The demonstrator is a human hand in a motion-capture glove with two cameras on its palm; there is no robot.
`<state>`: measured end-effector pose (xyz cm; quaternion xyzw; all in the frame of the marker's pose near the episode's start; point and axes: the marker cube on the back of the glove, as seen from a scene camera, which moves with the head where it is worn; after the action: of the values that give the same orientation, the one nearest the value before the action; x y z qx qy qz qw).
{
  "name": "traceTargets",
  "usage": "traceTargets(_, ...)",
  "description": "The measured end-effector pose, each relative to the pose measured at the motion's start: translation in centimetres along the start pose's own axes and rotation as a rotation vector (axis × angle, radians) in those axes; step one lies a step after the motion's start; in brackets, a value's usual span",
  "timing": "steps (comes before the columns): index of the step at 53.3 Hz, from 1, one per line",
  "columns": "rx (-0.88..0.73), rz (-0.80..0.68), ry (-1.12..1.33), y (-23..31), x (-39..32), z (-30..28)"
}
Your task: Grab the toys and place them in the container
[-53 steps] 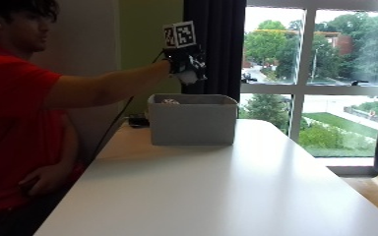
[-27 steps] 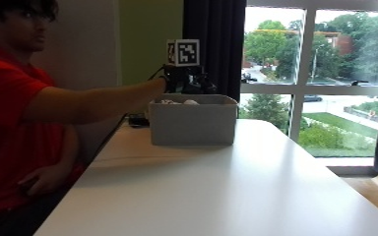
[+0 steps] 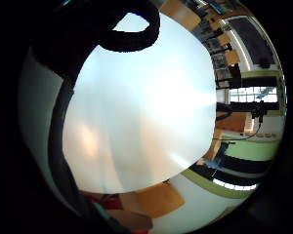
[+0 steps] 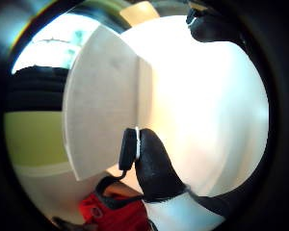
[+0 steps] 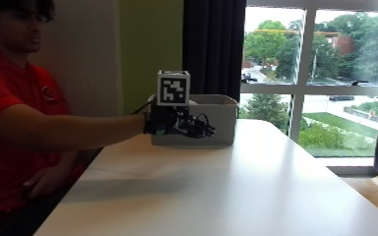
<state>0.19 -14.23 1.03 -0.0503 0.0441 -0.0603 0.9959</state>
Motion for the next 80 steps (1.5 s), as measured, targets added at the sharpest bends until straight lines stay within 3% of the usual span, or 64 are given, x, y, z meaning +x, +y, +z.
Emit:
traceTargets(18,-0.006,0.14,-0.001,3.0,4.8,1.9)
traceTargets(43,0.037,0.18,-0.068,7.5,6.3,2.6)
traceTargets(80,0.05,0.253,-0.1,8.9,8.4,5.0)
